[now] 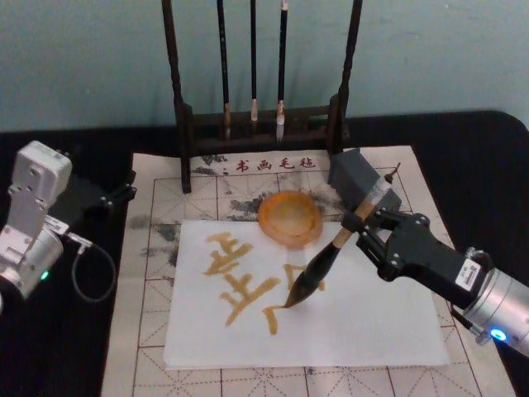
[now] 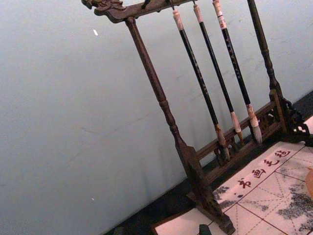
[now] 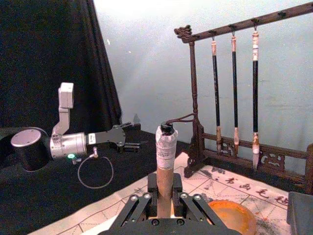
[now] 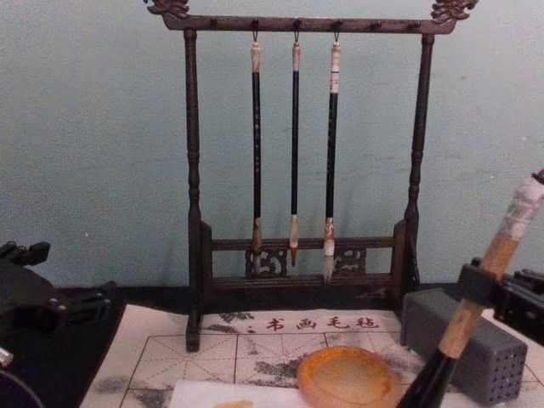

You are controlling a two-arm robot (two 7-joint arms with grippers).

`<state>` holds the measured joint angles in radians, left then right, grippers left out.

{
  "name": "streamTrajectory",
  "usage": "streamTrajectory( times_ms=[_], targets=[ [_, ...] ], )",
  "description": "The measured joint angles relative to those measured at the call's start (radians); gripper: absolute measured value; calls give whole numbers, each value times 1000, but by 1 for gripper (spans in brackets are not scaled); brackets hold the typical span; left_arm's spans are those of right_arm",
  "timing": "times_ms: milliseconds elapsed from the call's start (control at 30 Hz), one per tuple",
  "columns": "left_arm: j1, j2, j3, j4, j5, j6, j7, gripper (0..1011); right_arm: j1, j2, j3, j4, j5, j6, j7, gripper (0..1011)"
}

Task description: Pick up the brush from the inkstone, write on the paper, then place the brush back to its original position.

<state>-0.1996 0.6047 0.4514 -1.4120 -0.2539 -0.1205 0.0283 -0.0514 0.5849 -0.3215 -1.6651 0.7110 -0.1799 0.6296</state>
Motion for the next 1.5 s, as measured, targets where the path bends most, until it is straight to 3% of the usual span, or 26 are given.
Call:
streamTrajectory(
  times_ms=[467, 1500],
  targets=[
    [0, 0, 0, 0, 0, 0, 0, 1001, -31, 17, 26, -26, 0, -7, -3, 197],
    [0, 0, 0, 0, 0, 0, 0, 1001, -74, 47, 36, -60, -1, -13, 24, 197]
  ],
)
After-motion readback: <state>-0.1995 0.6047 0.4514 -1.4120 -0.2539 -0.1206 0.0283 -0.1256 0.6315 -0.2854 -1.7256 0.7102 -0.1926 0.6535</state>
